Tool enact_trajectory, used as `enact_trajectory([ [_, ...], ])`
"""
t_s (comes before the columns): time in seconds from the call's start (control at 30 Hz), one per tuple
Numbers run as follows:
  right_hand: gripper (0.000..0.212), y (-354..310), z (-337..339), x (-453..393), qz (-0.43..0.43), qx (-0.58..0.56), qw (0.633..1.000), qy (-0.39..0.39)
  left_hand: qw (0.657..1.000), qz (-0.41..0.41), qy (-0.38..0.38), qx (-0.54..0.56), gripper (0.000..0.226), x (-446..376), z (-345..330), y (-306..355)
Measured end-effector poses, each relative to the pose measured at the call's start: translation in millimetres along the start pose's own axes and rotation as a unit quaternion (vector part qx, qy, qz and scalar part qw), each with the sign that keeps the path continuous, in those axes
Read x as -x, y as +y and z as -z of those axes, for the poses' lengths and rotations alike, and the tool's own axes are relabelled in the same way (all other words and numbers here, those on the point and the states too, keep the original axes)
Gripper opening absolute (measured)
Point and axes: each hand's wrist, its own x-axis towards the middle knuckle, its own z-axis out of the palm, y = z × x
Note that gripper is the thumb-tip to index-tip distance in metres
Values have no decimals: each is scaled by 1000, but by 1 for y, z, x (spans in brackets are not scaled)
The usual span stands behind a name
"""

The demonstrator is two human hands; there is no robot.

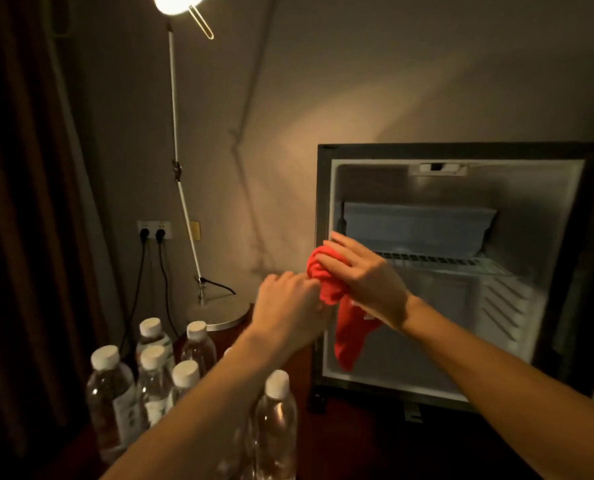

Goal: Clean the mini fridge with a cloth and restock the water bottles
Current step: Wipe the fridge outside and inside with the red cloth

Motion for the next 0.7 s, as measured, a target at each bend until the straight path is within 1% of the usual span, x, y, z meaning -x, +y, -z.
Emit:
enact_trajectory([
  [0.1, 29, -19, -27, 13, 42, 27, 999, 20, 999, 23, -29, -24, 31, 1, 0, -36],
  [0.2, 24, -44, -66, 50, 79, 39, 996, 9, 996, 44, -68, -25, 26, 12, -10, -56],
  [0.3, 29, -63, -92, 94, 107, 56, 991, -62, 996, 38, -74, -20, 26, 19, -18, -58],
  [0.4, 32, -78, -101, 138, 144, 94, 974, -150, 996, 30, -79, -4, 25, 23, -25, -58],
  [0.47, 32, -81, -103, 149, 152, 97, 968, -176, 995, 25, -93, -2, 26, 25, -31, -58],
  [0.5, 32, -80, -103, 145, 160, 107, 967, -169, 995, 23, -101, -3, 26, 26, -33, -58],
  [0.57, 34, -75, -98, 120, 162, 119, 971, -133, 994, 16, -107, 0, 27, 27, -39, -56],
  [0.63, 35, -69, -86, 82, 140, 108, 980, -93, 995, 12, -101, 4, 28, 28, -42, -52],
  [0.7, 35, -66, -74, 49, 97, 94, 988, -74, 995, 14, -96, 11, 28, 28, -46, -48],
])
